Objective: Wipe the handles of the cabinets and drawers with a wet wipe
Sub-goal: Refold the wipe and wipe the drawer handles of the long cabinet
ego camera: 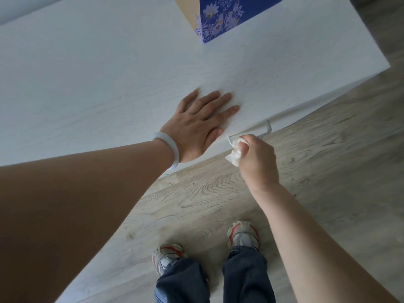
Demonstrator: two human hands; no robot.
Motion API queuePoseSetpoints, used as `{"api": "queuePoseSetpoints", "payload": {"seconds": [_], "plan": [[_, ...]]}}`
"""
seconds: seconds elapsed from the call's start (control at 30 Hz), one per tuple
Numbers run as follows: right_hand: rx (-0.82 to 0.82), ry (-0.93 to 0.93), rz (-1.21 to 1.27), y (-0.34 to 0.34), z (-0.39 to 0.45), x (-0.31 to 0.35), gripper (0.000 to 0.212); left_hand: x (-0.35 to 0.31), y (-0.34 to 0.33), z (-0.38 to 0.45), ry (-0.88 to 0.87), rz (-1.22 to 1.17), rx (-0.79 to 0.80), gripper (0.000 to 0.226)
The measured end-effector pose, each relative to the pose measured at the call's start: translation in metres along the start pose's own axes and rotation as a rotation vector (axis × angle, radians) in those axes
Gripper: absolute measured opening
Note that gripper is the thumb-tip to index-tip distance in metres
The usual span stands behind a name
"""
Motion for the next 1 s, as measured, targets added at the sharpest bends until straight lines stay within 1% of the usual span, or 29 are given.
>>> {"api": "queuePoseSetpoints", "payload": {"seconds": [0.07,0.1,0.17,0.2,0.23,0.27,0.33,0.4,0.43,0.47,0.5,0.53,0.6,0.67,0.73,0.8,0.9,1.0], "plan": [[-0.017,-0.103,0.088,-0.013,0.002,0.01,0.027,0.0,0.0,0.0,0.001,0.006,0.0,0.052],[-0.029,-0.196,0.175,-0.022,0.004,0.016,0.029,0.001,-0.001,0.0,0.002,0.013,-0.001,0.052],[-0.102,-0.369,0.386,-0.036,0.009,0.023,0.031,0.0,-0.001,0.0,0.004,0.018,0.002,0.052],[-0.144,-0.407,0.436,-0.039,0.009,0.022,0.03,-0.001,0.0,0.0,0.003,0.016,0.006,0.052],[-0.157,-0.394,0.441,-0.038,0.007,0.021,0.027,-0.001,0.0,0.0,0.003,0.014,0.009,0.052],[-0.142,-0.338,0.414,-0.035,0.004,0.018,0.022,-0.001,0.0,0.0,0.004,0.014,0.009,0.052],[-0.066,-0.153,0.304,-0.021,-0.004,0.008,0.014,0.0,0.001,0.0,0.005,0.017,0.007,0.052],[0.034,0.074,0.163,-0.002,-0.005,-0.007,0.017,0.0,0.0,0.0,0.003,0.018,0.005,0.053],[0.058,0.156,0.111,0.007,-0.004,-0.014,0.019,0.0,0.0,0.0,0.003,0.018,0.005,0.053],[0.04,0.199,0.087,0.019,0.0,-0.021,0.019,0.0,0.0,0.0,0.004,0.018,0.005,0.053],[-0.013,0.187,0.09,0.029,0.005,-0.029,0.019,0.0,0.0,0.0,0.005,0.017,0.004,0.053],[-0.085,0.135,0.121,0.04,0.009,-0.037,0.019,-0.001,0.0,0.0,0.007,0.017,0.004,0.053],[-0.205,-0.031,0.191,0.054,0.017,-0.057,0.022,-0.001,0.001,0.0,0.007,0.014,0.009,0.053],[-0.215,-0.203,0.283,0.057,0.026,-0.069,0.028,-0.001,0.002,0.0,0.008,0.012,0.011,0.053],[-0.196,-0.414,0.535,0.05,0.033,-0.067,0.024,-0.001,0.002,0.0,0.009,0.018,0.007,0.053],[-0.225,-0.59,0.808,0.039,0.039,-0.055,0.01,-0.001,0.001,0.0,0.008,0.026,0.007,0.053],[-0.327,-0.707,1.052,0.024,0.035,-0.047,0.011,-0.001,0.001,0.001,0.007,0.028,0.013,0.053],[-0.456,-0.822,1.314,0.013,0.026,-0.041,0.006,-0.001,0.0,0.001,0.013,0.033,0.013,0.053]]}}
Point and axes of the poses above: each hand's wrist, its own z-axis towards the middle knuckle, its own y-axis out of the back of the hand, x = y × z, the point moved 1 cm from there along z, towards the middle knuckle, and after that the axes turned 15 degrees about y, right-handed, at the moved point
